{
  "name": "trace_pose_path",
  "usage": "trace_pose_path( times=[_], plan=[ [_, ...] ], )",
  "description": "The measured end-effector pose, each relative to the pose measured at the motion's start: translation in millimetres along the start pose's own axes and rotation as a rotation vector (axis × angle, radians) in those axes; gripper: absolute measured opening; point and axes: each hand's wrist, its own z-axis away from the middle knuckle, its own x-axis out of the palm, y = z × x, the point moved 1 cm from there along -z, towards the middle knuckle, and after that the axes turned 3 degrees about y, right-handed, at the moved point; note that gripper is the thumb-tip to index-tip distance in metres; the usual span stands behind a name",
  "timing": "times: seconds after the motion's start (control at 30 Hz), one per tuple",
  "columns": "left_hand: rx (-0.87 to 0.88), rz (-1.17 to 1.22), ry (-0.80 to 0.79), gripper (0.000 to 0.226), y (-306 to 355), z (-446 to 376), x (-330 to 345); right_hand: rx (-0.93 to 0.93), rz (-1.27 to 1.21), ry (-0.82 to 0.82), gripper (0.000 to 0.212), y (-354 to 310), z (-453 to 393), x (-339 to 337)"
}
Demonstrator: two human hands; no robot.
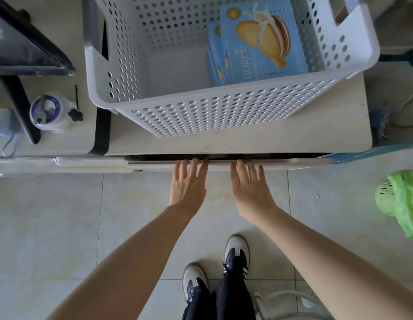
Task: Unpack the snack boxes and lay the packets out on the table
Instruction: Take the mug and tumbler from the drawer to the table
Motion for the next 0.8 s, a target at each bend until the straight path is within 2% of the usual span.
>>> trace_pose_path(
  times=[0.13,0.27,0.37,0.6,0.8],
  plan=[
    [0.034,0.036,0.009,0.066,-5,4,8,-0.042,-0.022,0.121,0.084,15,0,5],
    [0.037,0.051,-0.002,0.068,-10,6,15,-0.058,-0.021,0.212,0.055,21,-14,4],
    [0.032,0.048,0.026,0.06,-10,4,16,-0.092,-0.028,0.223,0.059,25,-23,12],
    [0.002,0.045,0.05,0.048,-7,16,13,-0.148,-0.048,0.359,0.058,23,-9,24],
    [0.114,0.046,0.143,0.032,-13,42,19,-0.185,-0.087,0.475,0.061,15,25,30]
  ],
)
